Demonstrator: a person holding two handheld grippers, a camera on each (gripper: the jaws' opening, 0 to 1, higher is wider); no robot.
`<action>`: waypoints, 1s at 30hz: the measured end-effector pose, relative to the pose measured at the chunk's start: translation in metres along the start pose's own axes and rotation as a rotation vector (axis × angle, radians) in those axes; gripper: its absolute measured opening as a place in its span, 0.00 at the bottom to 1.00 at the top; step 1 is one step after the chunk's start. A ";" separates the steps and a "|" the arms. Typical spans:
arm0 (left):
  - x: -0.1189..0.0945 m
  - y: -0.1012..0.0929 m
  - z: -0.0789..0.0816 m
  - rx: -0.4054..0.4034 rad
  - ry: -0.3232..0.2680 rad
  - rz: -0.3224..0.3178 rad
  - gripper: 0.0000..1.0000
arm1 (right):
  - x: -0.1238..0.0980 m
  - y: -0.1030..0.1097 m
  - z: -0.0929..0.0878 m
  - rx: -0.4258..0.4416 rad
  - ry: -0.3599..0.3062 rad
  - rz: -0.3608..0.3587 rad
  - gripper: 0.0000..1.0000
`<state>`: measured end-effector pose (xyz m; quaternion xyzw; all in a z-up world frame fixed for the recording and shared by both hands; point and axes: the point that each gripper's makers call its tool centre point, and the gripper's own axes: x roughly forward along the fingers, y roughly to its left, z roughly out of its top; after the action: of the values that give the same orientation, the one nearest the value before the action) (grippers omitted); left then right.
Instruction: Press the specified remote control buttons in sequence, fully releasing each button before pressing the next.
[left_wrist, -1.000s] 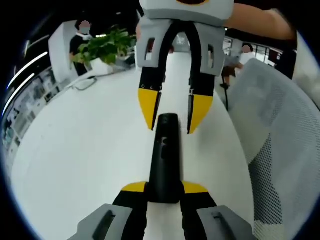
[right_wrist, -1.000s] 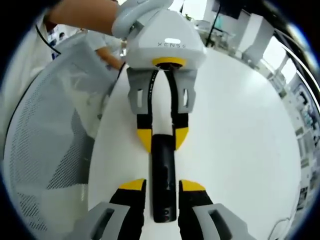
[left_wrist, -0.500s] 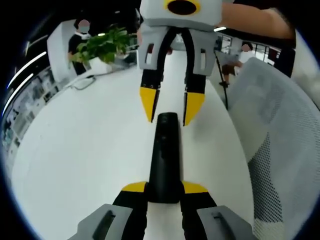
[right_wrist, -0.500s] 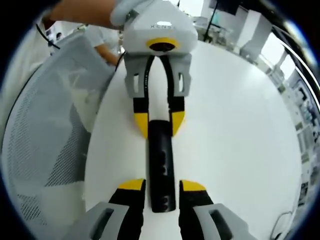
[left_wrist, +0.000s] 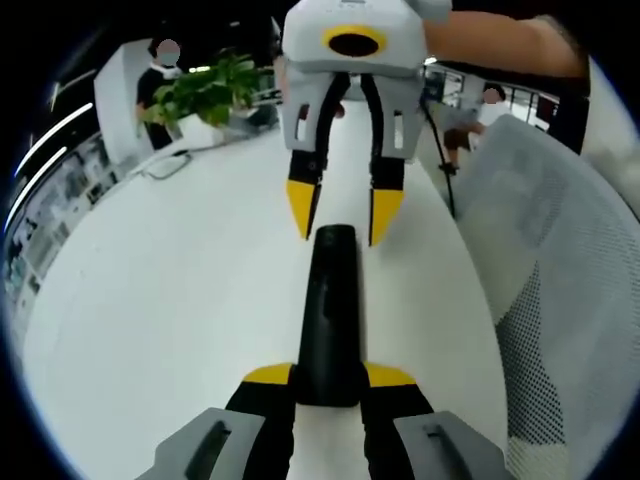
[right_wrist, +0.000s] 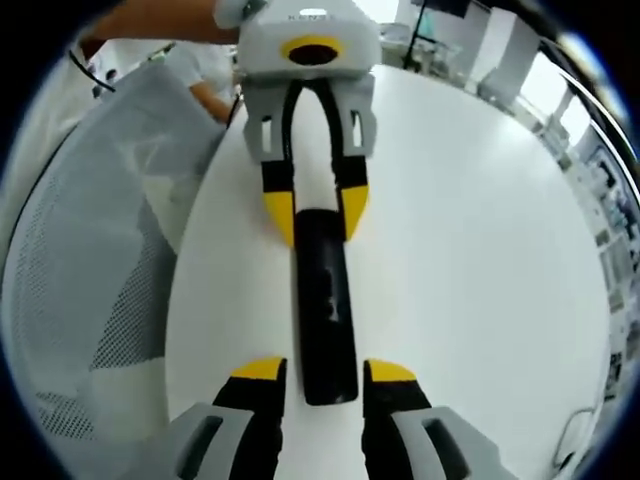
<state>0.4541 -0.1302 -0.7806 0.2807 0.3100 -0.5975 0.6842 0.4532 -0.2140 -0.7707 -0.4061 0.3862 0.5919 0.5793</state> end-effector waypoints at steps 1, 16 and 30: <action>0.000 0.000 0.000 0.000 0.000 0.000 0.24 | 0.000 0.000 -0.002 0.003 0.003 0.000 0.28; 0.000 0.000 0.001 0.000 0.003 0.000 0.24 | 0.006 -0.001 -0.015 0.031 0.028 0.009 0.28; 0.000 -0.001 0.000 0.001 -0.001 -0.004 0.24 | 0.011 -0.004 -0.019 0.012 0.047 0.002 0.23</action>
<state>0.4530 -0.1307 -0.7803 0.2802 0.3099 -0.5990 0.6832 0.4579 -0.2276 -0.7875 -0.4161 0.4035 0.5806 0.5718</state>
